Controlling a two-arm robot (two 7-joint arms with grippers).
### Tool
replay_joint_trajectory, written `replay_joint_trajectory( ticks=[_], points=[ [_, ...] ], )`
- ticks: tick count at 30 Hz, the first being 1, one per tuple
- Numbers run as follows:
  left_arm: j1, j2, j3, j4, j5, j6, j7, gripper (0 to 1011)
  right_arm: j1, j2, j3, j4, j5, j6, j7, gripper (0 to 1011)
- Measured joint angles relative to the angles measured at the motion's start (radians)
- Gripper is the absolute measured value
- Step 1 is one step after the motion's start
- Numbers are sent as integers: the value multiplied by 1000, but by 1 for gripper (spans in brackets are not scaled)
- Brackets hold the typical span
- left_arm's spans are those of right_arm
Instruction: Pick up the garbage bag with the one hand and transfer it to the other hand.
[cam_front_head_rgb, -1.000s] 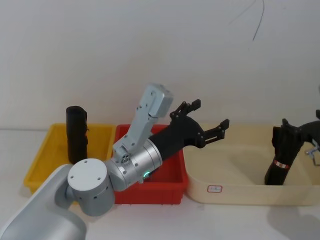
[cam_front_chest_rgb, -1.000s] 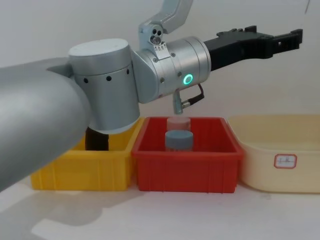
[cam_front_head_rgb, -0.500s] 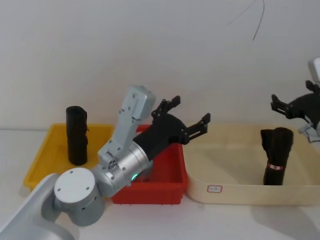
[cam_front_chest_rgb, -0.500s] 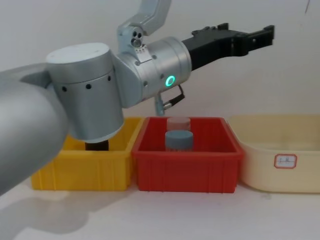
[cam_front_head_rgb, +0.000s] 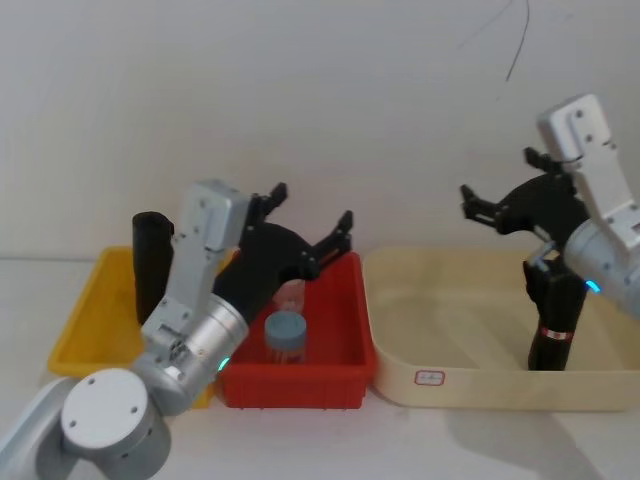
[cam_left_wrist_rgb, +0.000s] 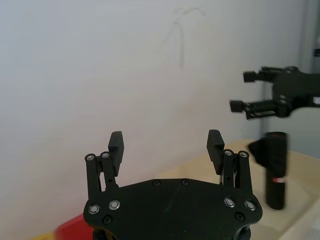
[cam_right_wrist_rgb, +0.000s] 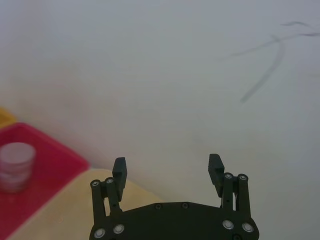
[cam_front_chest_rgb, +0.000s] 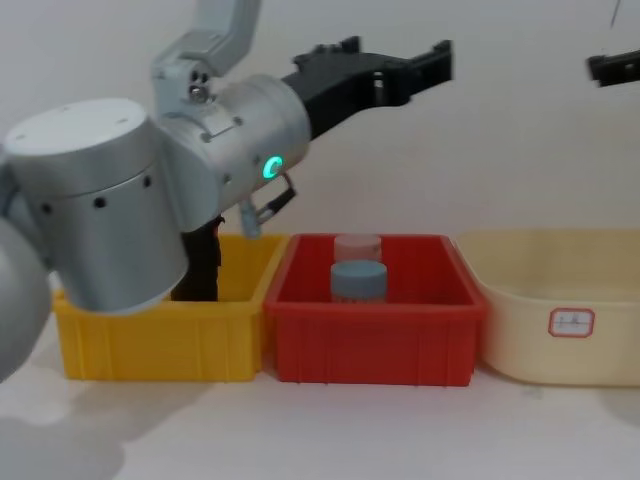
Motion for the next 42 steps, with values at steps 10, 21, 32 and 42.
replay_joint_trajectory(
  ticks=[10,21,32,42],
  points=[
    [85,26,-52,-77,70,-62,118,1001,-11,-54,-54,5,9,-5,41,1001],
    [161,42,-105,-136,129,-101,215,1001,-43,-120,-86,17,42,-22,60,1002],
    [193,49,-128,-160,152,-111,253,1001,-68,-164,-111,17,84,-41,86,1001],
    [206,52,-137,-170,162,-116,268,1001,-75,-193,-141,34,124,-41,124,1001]
  ],
)
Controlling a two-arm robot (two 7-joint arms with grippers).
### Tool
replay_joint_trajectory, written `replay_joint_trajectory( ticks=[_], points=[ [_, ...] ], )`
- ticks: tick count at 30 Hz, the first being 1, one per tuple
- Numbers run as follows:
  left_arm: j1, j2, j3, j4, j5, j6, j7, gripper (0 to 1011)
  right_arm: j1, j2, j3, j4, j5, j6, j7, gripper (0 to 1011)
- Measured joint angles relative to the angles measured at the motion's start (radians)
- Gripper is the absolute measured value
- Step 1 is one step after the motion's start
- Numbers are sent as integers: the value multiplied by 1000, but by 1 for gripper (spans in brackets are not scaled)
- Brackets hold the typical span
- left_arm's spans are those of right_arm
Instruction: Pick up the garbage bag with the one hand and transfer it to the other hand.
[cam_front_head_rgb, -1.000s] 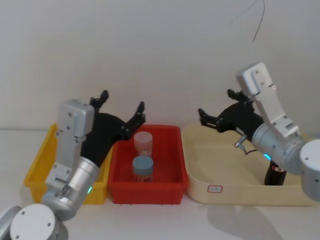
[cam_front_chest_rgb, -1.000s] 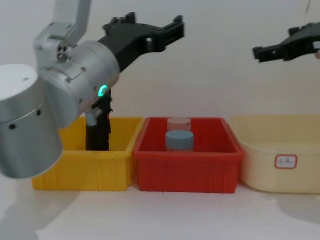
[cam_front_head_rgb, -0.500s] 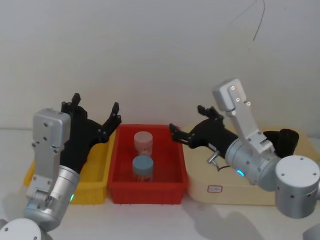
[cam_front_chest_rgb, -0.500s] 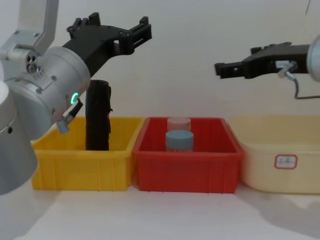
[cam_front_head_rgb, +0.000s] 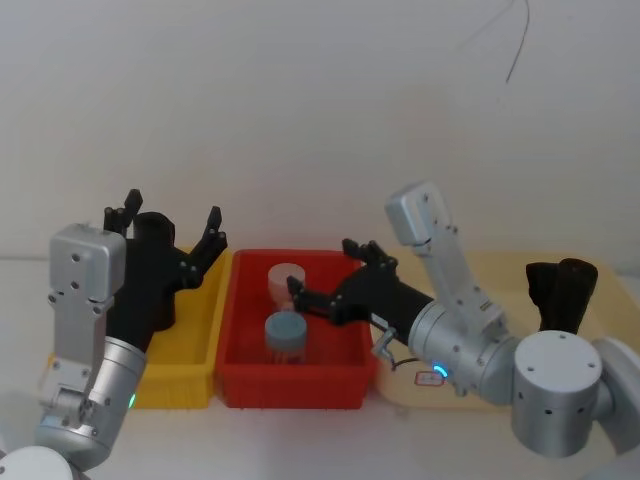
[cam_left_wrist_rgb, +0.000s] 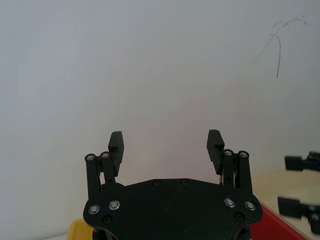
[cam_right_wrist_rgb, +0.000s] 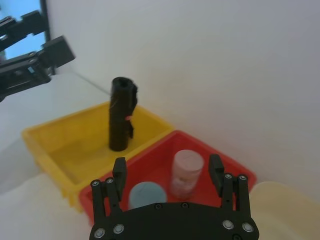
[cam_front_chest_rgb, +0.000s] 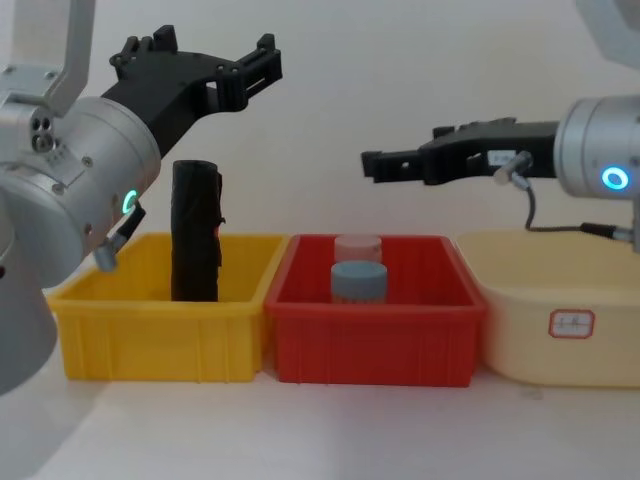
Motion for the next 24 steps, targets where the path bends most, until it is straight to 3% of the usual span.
replay_joint_trajectory(
  ticks=[13,24],
  points=[
    [7,1,-5,-5,5,-2,8,1001,22,-24,-51,72,17,10,37,1001],
    [9,2,-7,-6,6,-3,11,1001,44,-32,-67,138,23,11,41,1002]
  ],
)
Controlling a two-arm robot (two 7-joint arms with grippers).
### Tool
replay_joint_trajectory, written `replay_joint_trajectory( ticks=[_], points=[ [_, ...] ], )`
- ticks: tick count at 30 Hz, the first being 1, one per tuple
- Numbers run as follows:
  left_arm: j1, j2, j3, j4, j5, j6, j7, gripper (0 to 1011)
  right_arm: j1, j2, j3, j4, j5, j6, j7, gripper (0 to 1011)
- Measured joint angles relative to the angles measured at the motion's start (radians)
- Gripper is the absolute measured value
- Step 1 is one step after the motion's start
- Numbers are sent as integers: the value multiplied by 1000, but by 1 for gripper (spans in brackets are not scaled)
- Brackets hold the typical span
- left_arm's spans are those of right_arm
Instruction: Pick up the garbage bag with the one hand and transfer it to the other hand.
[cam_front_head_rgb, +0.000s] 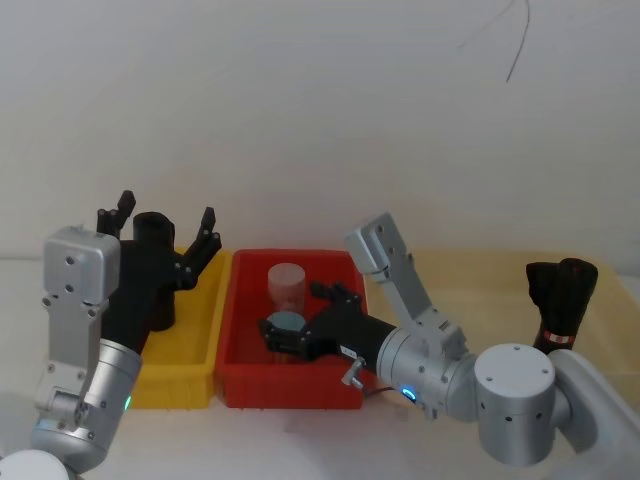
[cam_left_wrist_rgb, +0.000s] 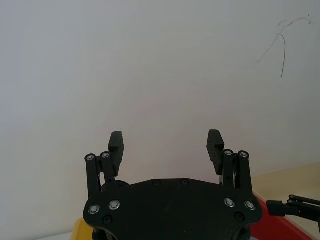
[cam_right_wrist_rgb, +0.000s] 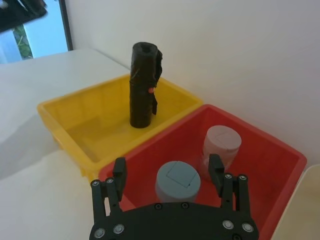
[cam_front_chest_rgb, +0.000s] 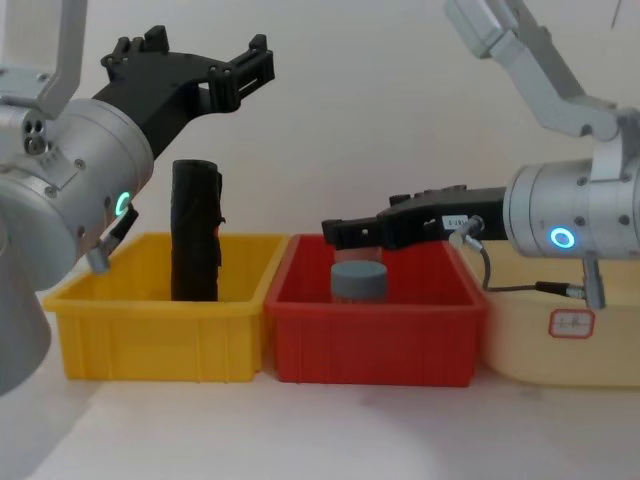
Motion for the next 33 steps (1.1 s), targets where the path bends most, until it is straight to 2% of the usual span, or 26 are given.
replay_joint_trajectory(
  ticks=[33],
  points=[
    [1,0,-1,-1,1,0,1,1001,65,-17,-31,143,26,7,4,1002]
  ],
)
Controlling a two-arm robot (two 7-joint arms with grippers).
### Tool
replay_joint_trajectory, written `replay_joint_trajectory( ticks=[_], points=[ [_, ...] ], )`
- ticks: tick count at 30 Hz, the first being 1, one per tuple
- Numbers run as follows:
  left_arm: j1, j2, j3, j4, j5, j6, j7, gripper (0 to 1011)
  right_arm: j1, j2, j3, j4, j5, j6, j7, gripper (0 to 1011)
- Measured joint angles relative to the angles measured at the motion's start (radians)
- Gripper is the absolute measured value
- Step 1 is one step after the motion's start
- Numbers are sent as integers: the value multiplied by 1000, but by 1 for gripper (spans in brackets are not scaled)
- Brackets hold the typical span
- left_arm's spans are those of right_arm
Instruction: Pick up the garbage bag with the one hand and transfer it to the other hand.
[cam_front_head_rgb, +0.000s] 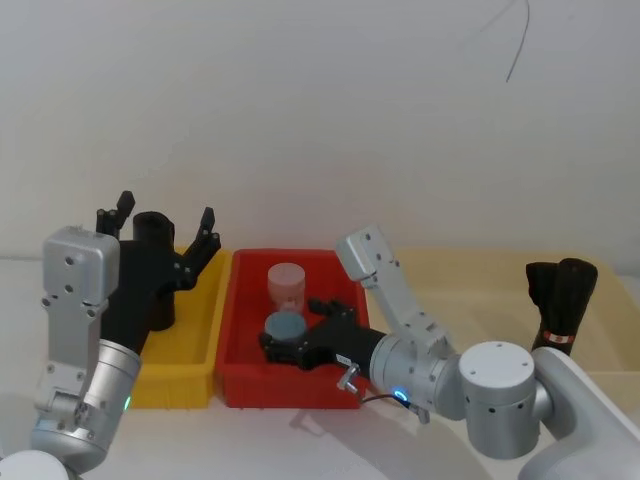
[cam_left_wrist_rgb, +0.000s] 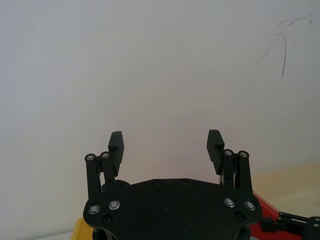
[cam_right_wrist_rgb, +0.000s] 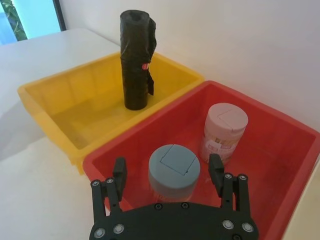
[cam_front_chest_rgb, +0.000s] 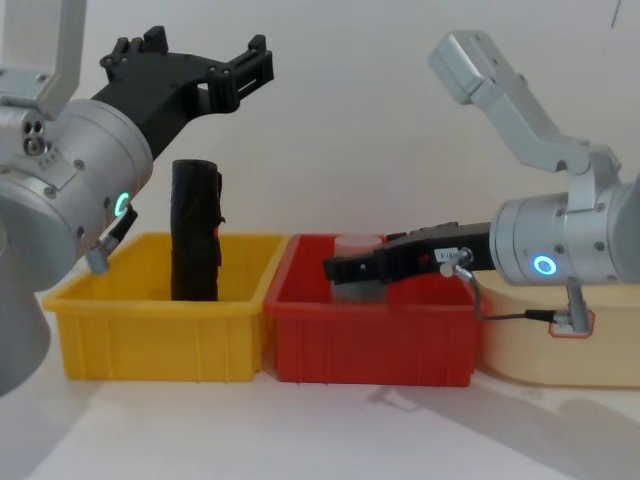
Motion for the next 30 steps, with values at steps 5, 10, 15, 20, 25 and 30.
replay_joint_trajectory(
  ticks=[5,10,15,20,25,30],
  points=[
    [0,0,0,0,0,0,0,1001,5,-2,-3,16,3,-4,0,1002],
    [0,0,0,0,0,0,0,1001,11,-3,-5,35,8,-11,-4,1001],
    [0,0,0,0,0,0,0,1001,15,-4,-7,48,12,-16,-6,1001],
    [0,0,0,0,0,0,0,1001,20,-7,-11,60,16,-19,-8,1001],
    [0,0,0,0,0,0,0,1001,25,-10,-14,72,21,-22,-9,1001],
    [0,0,0,0,0,0,0,1001,31,-13,-15,84,25,-23,-11,1001]
  ],
)
